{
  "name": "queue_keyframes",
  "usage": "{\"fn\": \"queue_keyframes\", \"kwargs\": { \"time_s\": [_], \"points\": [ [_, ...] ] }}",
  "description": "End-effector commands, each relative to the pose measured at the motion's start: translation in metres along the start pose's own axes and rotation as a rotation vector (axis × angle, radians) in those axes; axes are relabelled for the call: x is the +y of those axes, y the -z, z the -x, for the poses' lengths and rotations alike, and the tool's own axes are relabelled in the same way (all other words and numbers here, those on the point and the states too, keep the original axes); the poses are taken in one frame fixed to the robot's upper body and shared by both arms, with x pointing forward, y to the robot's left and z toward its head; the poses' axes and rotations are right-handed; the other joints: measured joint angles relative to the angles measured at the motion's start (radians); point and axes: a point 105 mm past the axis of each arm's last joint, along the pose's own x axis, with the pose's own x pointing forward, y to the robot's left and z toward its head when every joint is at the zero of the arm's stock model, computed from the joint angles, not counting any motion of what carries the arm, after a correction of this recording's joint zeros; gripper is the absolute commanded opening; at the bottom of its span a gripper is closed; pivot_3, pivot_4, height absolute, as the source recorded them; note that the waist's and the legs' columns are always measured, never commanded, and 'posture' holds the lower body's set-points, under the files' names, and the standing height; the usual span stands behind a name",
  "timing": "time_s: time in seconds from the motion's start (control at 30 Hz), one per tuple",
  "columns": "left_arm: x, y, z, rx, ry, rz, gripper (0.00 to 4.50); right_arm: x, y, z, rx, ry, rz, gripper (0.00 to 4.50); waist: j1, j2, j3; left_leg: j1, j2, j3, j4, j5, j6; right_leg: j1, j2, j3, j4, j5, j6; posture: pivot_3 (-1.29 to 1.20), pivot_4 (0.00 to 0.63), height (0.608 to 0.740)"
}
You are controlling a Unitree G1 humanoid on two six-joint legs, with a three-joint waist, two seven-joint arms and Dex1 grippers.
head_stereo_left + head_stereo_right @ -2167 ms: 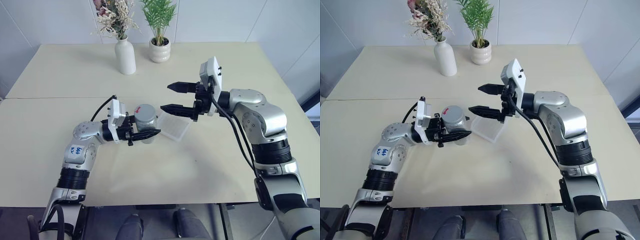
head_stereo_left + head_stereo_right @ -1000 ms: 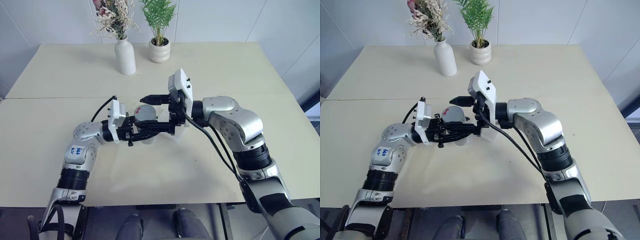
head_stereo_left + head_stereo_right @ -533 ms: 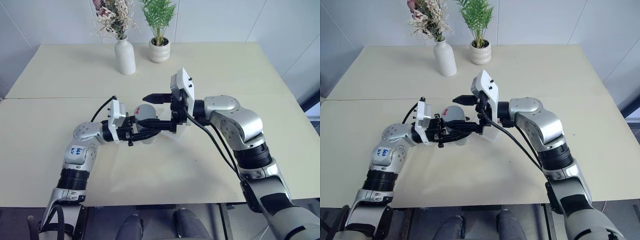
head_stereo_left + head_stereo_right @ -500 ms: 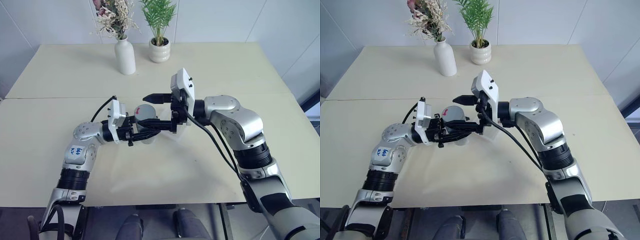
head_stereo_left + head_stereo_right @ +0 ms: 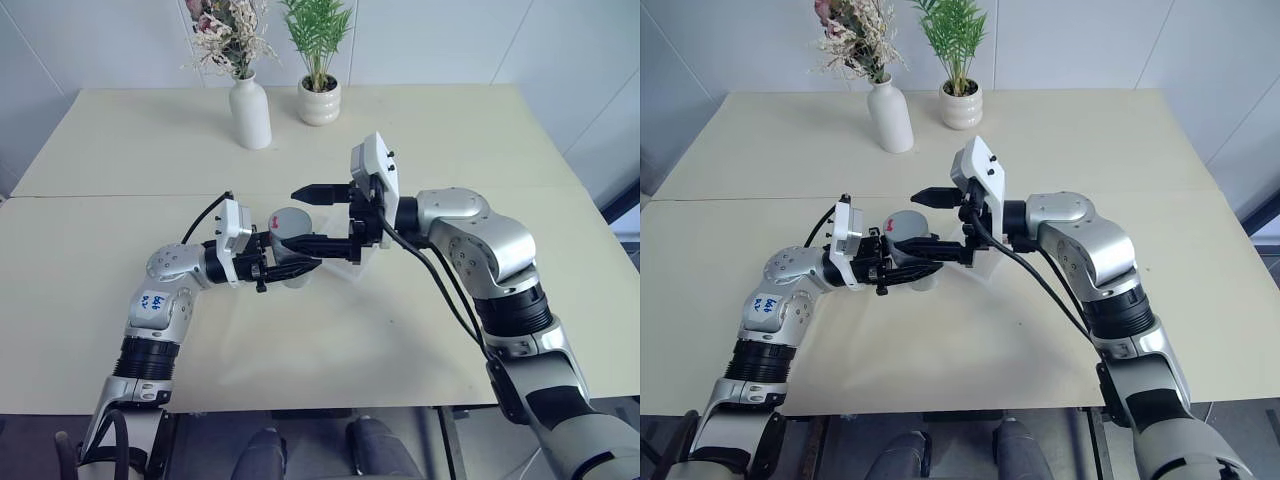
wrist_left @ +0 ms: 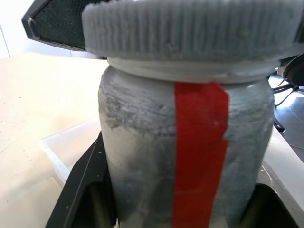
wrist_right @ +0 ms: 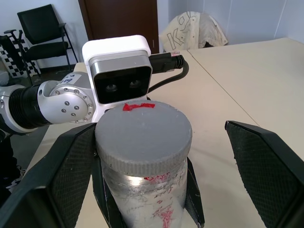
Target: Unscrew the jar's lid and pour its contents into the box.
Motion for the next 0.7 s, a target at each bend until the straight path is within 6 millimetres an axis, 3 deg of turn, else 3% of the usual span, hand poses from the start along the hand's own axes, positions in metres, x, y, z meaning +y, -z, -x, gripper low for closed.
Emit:
{"fn": "queue_keyframes", "kwargs": {
  "time_s": [0.03,0.7],
  "points": [
    [-0.004,-0.011,-0.002,-0.027,0.025,-0.045,2.35,-0.002,-0.013,0.01,-0.036,0.022,0.044,4.46,0.0,0.0,0.0,0.0,0.0,0.0,0.0,0.0,0.0,0.0,0.0,0.0,0.0,0.0,0.0,0.0,0.15,0.74],
    [-0.004,-0.012,-0.001,-0.027,0.02,-0.047,2.35,0.013,-0.015,0.003,-0.057,-0.075,-0.014,4.46,0.001,0.0,0.0,0.0,0.0,0.0,0.0,0.0,0.0,0.0,0.0,0.0,0.0,0.0,0.0,0.0,0.15,0.74]
  ]
}}
